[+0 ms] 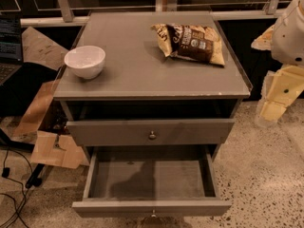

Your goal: Close middle drawer

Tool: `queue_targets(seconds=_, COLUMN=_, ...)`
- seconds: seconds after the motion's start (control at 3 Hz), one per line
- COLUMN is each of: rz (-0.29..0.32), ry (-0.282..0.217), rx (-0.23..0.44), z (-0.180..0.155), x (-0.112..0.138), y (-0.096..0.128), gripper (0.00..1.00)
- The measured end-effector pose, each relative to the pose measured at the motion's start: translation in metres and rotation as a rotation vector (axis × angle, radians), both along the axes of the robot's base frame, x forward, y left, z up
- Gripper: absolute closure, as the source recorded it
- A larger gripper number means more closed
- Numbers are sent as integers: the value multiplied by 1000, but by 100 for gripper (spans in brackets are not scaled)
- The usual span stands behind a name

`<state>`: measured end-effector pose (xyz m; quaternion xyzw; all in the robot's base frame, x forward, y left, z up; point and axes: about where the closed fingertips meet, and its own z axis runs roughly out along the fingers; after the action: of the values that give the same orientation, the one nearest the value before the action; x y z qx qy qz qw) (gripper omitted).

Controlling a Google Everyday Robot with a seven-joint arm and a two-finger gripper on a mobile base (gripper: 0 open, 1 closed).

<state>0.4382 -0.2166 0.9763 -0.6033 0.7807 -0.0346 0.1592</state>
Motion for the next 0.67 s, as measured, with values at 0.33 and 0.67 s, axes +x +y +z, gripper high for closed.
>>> queue_targets(seconds=0.33, rz=0, ry=0, rx=0, z=0, x=0, y=0, gripper=0)
queue_targets(seconds=0.67, rz=-16, ry=-37, rx=60, z=-7, x=0, y=0, gripper=0)
